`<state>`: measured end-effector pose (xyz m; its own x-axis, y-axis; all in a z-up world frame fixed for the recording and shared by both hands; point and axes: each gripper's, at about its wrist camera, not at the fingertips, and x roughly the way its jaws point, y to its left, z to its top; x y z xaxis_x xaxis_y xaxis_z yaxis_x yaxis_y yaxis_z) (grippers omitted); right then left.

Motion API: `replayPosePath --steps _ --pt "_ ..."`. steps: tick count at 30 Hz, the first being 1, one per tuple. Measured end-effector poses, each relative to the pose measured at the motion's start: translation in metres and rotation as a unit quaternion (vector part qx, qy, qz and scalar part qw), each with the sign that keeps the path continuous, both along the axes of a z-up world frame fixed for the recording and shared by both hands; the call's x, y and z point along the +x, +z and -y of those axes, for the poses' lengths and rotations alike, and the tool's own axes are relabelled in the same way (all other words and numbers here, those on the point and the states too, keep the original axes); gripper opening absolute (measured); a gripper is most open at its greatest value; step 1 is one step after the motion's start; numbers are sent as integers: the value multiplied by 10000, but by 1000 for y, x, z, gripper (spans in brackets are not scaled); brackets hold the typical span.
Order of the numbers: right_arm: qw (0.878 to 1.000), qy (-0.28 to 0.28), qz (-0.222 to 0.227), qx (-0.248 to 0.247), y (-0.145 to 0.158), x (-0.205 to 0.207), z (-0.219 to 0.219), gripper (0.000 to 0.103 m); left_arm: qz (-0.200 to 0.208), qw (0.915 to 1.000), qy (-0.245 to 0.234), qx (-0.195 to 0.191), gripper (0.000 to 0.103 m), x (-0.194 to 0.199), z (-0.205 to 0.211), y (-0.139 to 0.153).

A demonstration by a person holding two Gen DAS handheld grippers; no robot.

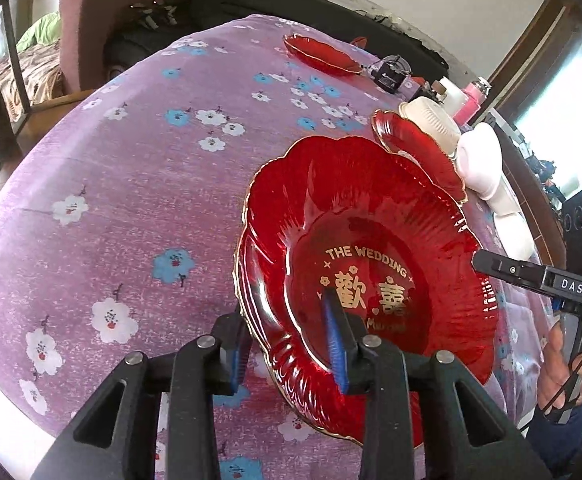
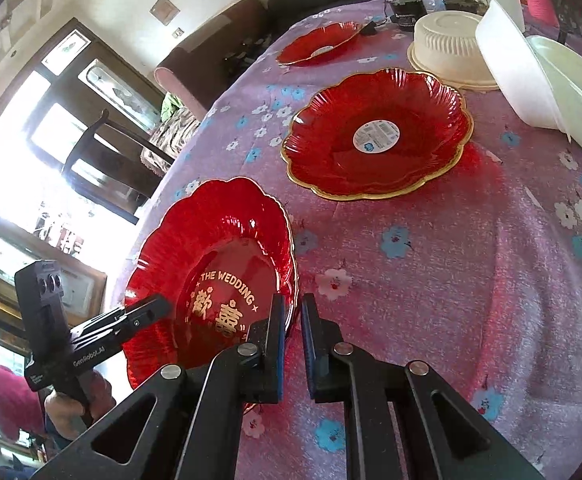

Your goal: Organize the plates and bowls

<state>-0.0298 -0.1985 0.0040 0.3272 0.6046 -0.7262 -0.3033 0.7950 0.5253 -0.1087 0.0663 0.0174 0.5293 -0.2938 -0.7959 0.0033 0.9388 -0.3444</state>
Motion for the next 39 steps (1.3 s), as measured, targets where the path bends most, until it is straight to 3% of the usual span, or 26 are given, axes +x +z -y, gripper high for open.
replayPosePath --steps 6,21,24,26,28,32,37,39 --pt "9992 -188 99 332 5 -6 29 11 191 9998 -65 0 49 -8 -4 6" --pt "9927 -1054 -218 540 -22 15 75 11 301 9995 68 -72 53 -13 -27 9" --pt "9926 -1091 -195 501 -18 16 78 21 303 9995 96 -63 57 -13 -31 9" --pt "9922 -1129 -134 503 -13 17 80 44 300 9995 120 -57 58 -12 -33 8" --pt "9918 -1199 1 451 -4 19 81 53 286 9995 125 -45 58 -11 -33 8" --pt "9902 -1333 209 371 12 28 84 53 309 9994 122 90 59 -9 -34 14" --pt "9841 -1744 335 -23 22 61 83 53 363 9986 202 331 59 -2 -37 28" --pt "9780 -2015 455 -294 24 74 82 49 382 9981 221 432 59 3 -38 35"
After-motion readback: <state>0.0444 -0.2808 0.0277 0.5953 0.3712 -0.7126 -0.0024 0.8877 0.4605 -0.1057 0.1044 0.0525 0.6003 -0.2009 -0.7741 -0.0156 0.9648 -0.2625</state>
